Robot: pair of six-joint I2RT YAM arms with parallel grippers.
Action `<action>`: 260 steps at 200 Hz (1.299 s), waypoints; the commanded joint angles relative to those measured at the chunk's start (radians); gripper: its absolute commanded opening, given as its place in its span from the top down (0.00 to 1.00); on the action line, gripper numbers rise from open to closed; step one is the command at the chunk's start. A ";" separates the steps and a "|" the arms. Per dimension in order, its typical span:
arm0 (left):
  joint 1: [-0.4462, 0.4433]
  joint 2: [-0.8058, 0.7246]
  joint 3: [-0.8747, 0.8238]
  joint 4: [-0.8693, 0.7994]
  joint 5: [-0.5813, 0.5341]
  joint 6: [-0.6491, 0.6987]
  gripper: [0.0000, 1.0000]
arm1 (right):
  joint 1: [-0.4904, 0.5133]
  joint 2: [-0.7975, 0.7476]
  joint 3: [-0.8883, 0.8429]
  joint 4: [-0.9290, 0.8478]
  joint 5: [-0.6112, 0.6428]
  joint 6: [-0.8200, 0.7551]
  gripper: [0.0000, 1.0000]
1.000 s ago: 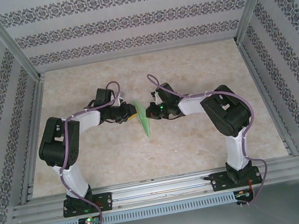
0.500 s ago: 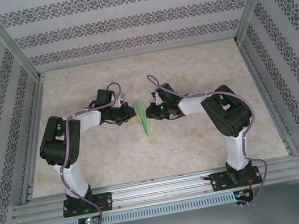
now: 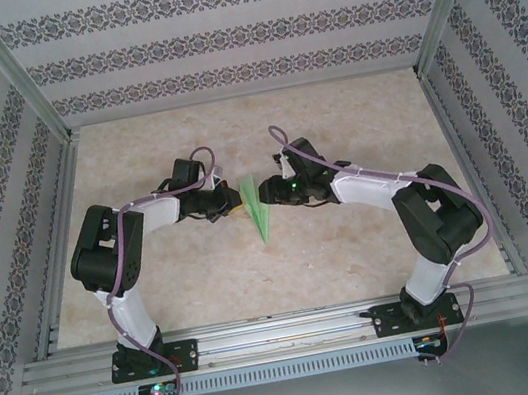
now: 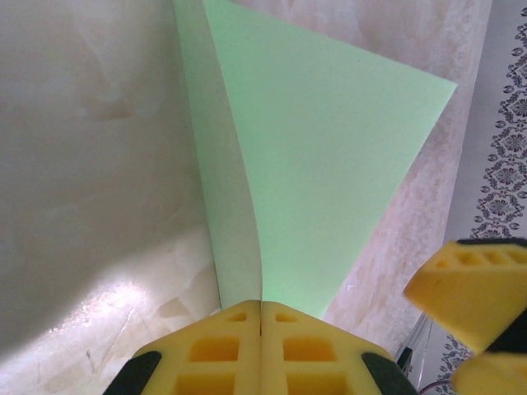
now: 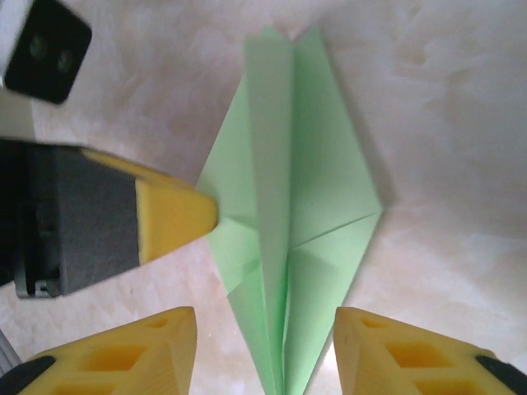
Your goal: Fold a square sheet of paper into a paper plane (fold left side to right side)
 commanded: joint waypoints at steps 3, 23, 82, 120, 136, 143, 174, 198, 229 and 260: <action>-0.011 -0.004 -0.011 0.036 0.013 -0.008 1.00 | 0.039 0.032 0.035 -0.067 -0.029 -0.014 0.47; -0.013 0.000 -0.011 0.040 0.014 -0.011 1.00 | 0.055 0.074 0.069 -0.092 -0.018 -0.016 0.45; -0.012 0.008 -0.011 0.044 0.018 -0.011 1.00 | 0.072 0.144 0.137 -0.133 0.005 -0.028 0.45; -0.012 0.012 -0.010 0.043 0.017 -0.009 1.00 | 0.079 0.178 0.171 -0.165 0.020 -0.040 0.46; -0.012 0.011 -0.010 0.044 0.017 -0.009 1.00 | 0.081 0.189 0.181 -0.177 0.029 -0.040 0.46; -0.012 0.012 -0.010 0.043 0.016 -0.008 1.00 | 0.082 0.194 0.185 -0.179 0.032 -0.042 0.47; -0.013 0.013 -0.011 0.040 0.014 -0.007 1.00 | 0.087 0.214 0.202 -0.204 0.049 -0.047 0.52; -0.012 0.013 -0.012 0.037 0.011 -0.003 1.00 | 0.088 0.226 0.210 -0.226 0.064 -0.050 0.59; -0.013 0.013 -0.014 0.034 0.009 0.001 1.00 | 0.092 0.227 0.219 -0.249 0.084 -0.057 0.68; -0.012 0.013 -0.017 0.031 0.005 0.004 1.00 | 0.095 0.227 0.223 -0.257 0.086 -0.057 0.79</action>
